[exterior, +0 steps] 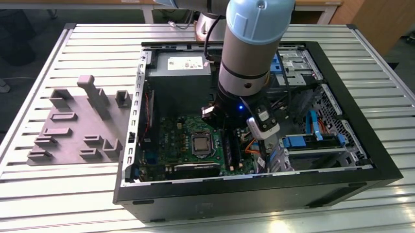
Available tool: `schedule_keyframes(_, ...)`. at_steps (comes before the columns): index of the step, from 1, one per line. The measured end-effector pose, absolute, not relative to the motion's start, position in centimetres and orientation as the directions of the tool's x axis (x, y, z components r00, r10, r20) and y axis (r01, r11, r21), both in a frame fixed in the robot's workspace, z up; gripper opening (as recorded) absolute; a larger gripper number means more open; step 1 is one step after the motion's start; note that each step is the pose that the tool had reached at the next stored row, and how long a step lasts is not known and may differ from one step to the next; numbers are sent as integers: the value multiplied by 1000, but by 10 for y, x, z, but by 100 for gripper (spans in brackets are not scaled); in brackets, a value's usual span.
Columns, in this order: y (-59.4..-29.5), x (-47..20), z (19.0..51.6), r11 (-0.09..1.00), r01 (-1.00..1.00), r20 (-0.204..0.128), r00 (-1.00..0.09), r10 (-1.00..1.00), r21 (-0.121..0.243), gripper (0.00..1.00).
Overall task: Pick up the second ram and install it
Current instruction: 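Press down the second ram until it locks into place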
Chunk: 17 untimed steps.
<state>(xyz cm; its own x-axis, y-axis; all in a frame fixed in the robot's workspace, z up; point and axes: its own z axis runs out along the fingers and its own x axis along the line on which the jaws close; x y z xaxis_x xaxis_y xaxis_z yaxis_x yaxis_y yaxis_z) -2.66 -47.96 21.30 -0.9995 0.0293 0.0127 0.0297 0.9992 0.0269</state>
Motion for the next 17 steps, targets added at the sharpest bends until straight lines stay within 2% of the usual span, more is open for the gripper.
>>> schedule_keyframes(17,-480,-25,210,1000,-3,14,-1000,-4,29,14)
